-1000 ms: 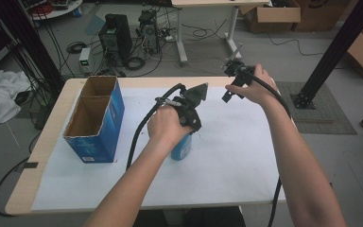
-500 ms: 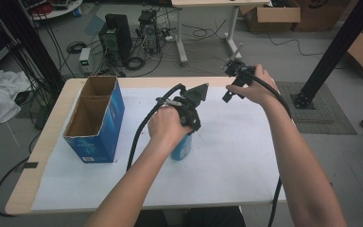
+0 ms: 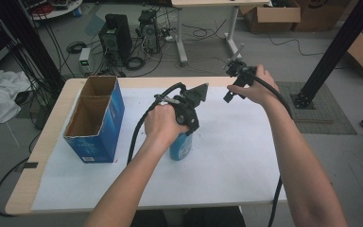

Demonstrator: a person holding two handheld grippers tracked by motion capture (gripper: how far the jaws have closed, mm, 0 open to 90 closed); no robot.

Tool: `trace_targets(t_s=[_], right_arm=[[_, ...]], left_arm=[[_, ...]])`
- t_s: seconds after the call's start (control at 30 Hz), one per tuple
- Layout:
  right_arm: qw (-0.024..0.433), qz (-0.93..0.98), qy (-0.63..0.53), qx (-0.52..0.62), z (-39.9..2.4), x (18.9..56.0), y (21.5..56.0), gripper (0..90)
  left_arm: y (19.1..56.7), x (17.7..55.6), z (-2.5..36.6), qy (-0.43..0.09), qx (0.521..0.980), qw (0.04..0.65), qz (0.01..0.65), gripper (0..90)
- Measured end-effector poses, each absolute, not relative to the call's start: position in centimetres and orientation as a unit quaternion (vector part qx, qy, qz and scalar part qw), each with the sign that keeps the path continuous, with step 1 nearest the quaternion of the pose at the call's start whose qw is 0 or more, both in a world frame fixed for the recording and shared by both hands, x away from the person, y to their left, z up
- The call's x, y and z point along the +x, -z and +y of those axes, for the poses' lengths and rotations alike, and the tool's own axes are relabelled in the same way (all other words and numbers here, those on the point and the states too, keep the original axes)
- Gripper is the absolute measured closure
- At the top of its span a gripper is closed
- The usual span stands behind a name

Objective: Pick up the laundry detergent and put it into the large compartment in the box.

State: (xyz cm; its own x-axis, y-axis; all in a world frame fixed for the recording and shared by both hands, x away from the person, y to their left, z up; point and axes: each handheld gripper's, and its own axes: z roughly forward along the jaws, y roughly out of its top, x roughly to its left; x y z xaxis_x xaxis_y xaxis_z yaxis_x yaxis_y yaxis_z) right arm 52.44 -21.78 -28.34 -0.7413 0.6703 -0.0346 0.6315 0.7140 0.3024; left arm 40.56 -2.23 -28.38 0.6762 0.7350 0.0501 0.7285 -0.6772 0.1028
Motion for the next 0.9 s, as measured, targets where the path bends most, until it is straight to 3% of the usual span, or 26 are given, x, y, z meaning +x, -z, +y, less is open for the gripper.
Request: trace_targets(t_s=[0.47,0.9], right_arm=[[0.076,0.923,-0.135,0.353,-22.0,52.3,27.9,28.2],[0.077,0.923,-0.135,0.353,-22.1,52.2,27.8,28.2]], left_arm=[[22.0,39.9,0.9,-0.063,0.914,0.056,0.397,37.7],[13.5,40.2,9.3,-0.088,0.862,0.075,0.493,37.8]])
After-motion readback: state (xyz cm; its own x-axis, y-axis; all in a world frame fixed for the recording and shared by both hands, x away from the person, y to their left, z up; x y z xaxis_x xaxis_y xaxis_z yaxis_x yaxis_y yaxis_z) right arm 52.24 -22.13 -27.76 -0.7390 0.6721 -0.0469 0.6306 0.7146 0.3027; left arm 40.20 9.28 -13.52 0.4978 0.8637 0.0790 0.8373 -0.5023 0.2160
